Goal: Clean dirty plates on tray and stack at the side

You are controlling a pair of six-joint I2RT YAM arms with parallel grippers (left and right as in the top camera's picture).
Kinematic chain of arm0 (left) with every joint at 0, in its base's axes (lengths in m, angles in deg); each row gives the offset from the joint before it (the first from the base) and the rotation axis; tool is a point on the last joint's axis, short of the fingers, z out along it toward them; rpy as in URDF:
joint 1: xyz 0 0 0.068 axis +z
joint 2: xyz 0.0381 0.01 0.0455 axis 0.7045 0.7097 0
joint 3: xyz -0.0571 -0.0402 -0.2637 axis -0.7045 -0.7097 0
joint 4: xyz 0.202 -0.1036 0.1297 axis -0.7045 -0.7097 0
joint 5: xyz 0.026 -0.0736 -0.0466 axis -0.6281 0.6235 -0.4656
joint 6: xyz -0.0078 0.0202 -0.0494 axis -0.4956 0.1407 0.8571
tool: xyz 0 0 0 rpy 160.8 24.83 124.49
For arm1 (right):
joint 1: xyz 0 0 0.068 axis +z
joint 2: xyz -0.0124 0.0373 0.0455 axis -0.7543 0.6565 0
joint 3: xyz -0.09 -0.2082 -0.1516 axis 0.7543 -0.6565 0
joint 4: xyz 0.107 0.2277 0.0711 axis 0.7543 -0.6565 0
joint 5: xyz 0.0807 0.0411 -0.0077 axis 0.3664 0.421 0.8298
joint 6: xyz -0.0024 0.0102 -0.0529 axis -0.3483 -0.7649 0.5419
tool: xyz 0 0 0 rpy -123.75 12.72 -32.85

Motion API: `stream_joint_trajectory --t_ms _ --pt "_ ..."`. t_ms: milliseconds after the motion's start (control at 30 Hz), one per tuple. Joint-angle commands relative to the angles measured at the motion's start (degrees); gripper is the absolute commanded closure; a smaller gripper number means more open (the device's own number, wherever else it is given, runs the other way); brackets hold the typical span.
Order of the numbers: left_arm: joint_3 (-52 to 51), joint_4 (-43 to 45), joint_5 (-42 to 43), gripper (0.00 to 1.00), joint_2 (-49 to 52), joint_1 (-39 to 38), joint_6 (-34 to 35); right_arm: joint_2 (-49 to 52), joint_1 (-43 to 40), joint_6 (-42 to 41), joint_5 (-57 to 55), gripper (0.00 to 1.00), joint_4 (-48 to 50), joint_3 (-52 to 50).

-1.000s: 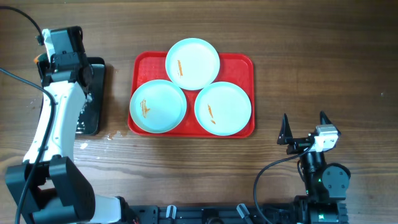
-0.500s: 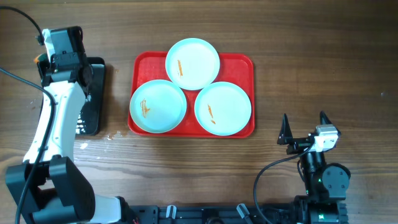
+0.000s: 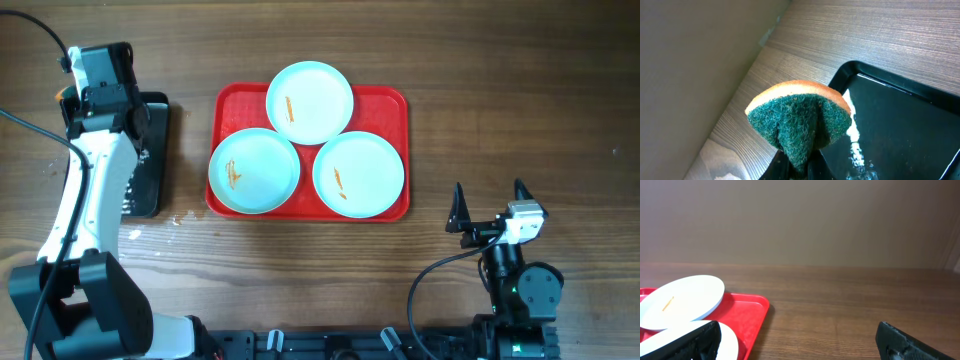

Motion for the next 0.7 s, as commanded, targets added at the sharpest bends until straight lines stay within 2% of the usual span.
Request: stream_joint_trajectory --t_ms 0,667 --pt "0.31 0.15 0.33 0.96 -0.72 0.07 1.03 -0.35 -0.09 1.03 -0.57 0.0 0.13 -0.07" --pt "0.31 -0.48 3.08 0.96 -0.72 0.07 1.05 -0.35 -0.09 1.03 -0.57 0.0 0.13 -0.07"
